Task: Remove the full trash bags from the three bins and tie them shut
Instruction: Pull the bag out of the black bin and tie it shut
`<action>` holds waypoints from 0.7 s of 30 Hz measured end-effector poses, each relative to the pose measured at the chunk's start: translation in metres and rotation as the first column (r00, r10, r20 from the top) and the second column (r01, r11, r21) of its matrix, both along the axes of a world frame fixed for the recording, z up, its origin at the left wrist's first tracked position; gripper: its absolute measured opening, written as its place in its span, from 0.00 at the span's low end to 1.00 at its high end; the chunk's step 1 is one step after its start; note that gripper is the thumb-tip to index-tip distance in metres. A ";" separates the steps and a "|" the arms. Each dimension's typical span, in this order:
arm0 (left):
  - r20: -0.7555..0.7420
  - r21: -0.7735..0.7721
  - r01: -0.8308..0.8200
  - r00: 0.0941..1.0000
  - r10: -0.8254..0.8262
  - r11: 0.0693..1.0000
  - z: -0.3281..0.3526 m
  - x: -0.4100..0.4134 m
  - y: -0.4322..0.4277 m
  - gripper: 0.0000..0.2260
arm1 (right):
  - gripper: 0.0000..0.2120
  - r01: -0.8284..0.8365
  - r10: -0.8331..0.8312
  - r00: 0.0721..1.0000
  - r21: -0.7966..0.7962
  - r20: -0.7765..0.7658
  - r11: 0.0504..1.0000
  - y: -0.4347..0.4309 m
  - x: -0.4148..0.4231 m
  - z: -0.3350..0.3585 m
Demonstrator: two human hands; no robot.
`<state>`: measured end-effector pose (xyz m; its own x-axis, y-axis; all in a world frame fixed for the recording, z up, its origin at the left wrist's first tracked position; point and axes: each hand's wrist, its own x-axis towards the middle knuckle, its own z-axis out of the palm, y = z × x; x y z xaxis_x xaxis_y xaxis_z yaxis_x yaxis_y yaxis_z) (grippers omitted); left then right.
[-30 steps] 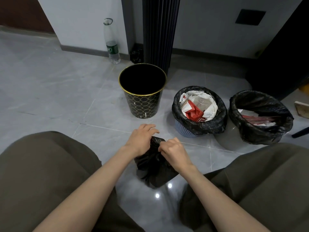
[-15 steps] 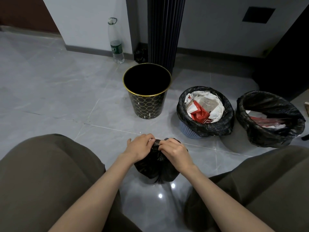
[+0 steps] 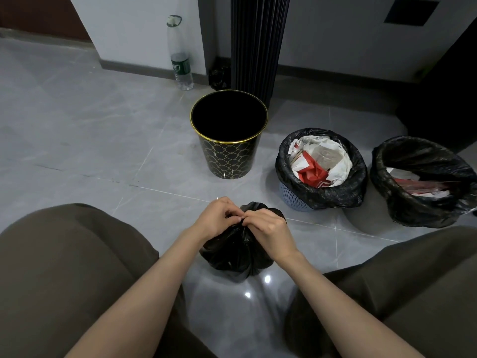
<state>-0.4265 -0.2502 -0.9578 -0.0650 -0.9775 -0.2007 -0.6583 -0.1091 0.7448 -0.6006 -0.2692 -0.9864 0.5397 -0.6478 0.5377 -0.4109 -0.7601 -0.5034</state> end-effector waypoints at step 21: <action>0.103 -0.045 -0.028 0.994 0.033 0.999 0.001 -0.002 0.004 0.06 | 0.04 0.084 -0.078 0.979 0.024 -0.190 0.996 0.003 -0.003 0.005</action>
